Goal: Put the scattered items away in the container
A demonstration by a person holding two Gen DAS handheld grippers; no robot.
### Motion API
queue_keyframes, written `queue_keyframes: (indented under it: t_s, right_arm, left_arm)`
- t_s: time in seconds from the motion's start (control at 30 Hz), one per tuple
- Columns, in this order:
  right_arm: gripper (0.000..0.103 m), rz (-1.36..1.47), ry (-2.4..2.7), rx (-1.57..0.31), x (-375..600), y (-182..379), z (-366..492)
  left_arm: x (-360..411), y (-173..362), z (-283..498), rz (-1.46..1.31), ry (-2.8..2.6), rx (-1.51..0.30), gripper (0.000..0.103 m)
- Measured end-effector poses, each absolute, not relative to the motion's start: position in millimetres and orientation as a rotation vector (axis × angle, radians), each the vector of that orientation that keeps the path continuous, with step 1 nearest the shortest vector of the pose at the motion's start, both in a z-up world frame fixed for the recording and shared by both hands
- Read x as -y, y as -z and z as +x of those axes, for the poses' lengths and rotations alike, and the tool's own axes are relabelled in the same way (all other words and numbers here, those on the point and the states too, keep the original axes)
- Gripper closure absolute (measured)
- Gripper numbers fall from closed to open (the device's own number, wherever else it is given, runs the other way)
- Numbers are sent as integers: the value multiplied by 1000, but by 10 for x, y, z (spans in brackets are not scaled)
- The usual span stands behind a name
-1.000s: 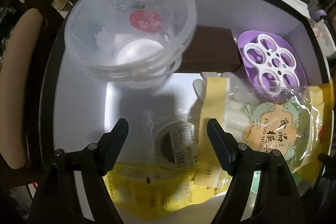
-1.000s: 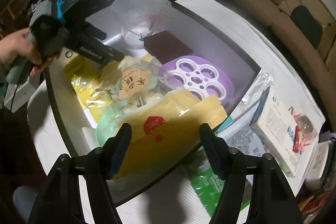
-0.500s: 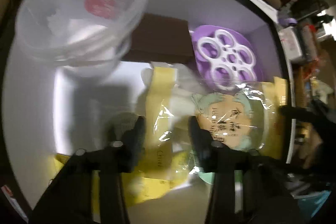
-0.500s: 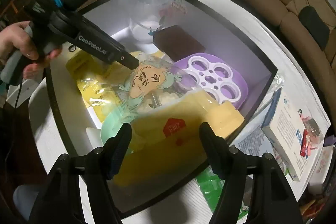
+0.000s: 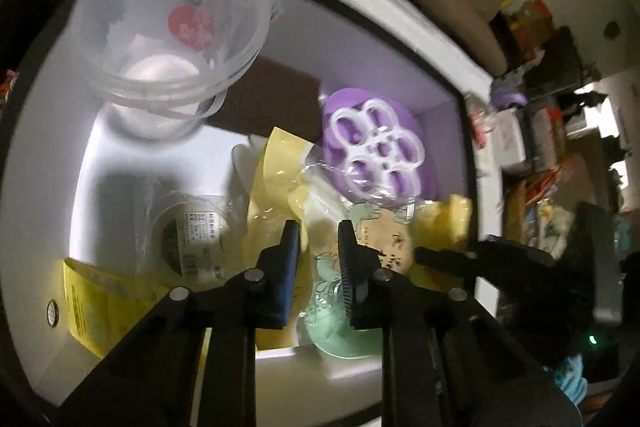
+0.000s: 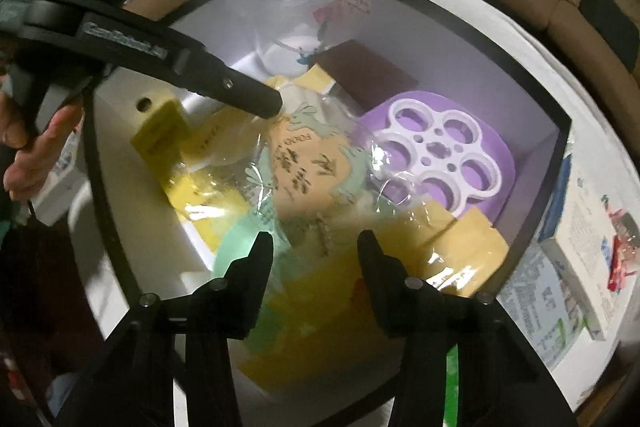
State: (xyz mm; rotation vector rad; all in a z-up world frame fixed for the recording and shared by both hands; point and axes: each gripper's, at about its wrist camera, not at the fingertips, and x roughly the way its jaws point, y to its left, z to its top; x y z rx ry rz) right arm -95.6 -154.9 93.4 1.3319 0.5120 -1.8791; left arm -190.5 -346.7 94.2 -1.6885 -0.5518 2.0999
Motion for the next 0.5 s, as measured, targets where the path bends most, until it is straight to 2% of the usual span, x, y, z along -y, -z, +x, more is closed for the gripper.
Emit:
queue_keyframes:
  t_s: [0.03, 0.07, 0.17, 0.4, 0.5]
  right_arm:
    - [57, 1319, 1890, -514, 1534, -982, -973]
    - [52, 1286, 1916, -537, 1512, -1062, -997]
    - [12, 1176, 1971, -695, 1492, -1249, -1073]
    - [12, 996, 1779, -893, 1835, -1085, -1064]
    - [12, 1032, 1659, -865, 1957, -887, -1156]
  left_arm:
    - [3450, -987, -1890, -1673, -2107, 544, 86]
    - [3461, -1030, -1879, -1664, -2107, 544, 86]
    - [3509, -1136, -1855, -1636, -2105, 559, 86]
    - [3465, -1269, -1859, -1594, -2082, 591, 86]
    - [3416, -1247, -1869, -1592, -2082, 604, 88]
